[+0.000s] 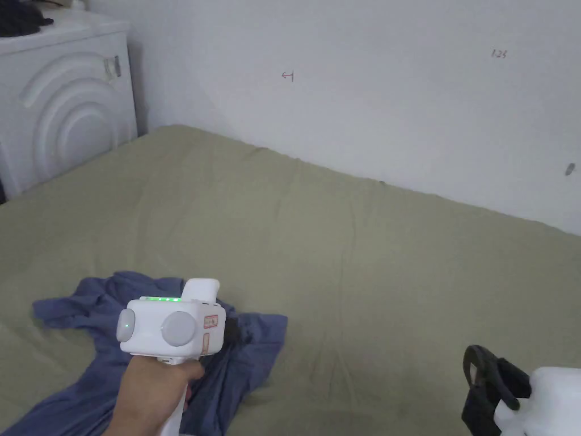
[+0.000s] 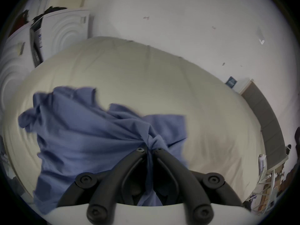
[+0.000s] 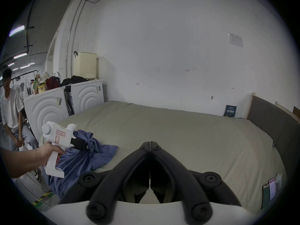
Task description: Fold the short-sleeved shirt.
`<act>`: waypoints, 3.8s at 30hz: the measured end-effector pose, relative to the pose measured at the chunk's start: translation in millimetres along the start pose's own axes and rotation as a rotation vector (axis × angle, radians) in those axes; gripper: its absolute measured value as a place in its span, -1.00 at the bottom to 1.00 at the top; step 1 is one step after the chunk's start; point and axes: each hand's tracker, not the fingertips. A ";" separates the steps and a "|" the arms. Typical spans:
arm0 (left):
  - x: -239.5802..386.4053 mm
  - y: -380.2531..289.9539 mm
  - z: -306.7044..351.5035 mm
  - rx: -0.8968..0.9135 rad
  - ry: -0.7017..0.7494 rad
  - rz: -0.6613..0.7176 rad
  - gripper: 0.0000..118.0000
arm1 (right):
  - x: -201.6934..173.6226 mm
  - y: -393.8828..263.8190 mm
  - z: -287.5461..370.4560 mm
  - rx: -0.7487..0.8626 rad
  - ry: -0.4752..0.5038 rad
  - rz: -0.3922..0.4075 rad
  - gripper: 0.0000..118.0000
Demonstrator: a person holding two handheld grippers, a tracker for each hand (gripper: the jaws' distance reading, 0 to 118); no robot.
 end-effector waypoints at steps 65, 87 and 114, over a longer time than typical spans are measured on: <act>129.5 -38.5 25.7 -0.088 0.002 -0.345 -0.94 | 95.0 -66.5 133.3 -0.036 -0.232 -0.076 -1.00; 150.3 -6.2 -130.0 -0.271 0.099 -0.515 -1.00 | 153.0 -93.9 98.6 -0.109 -0.267 -0.184 -1.00; 153.8 0.8 -55.1 -0.055 -0.108 -0.325 -1.00 | 386.7 -75.1 -166.1 -0.610 -0.414 -0.402 1.00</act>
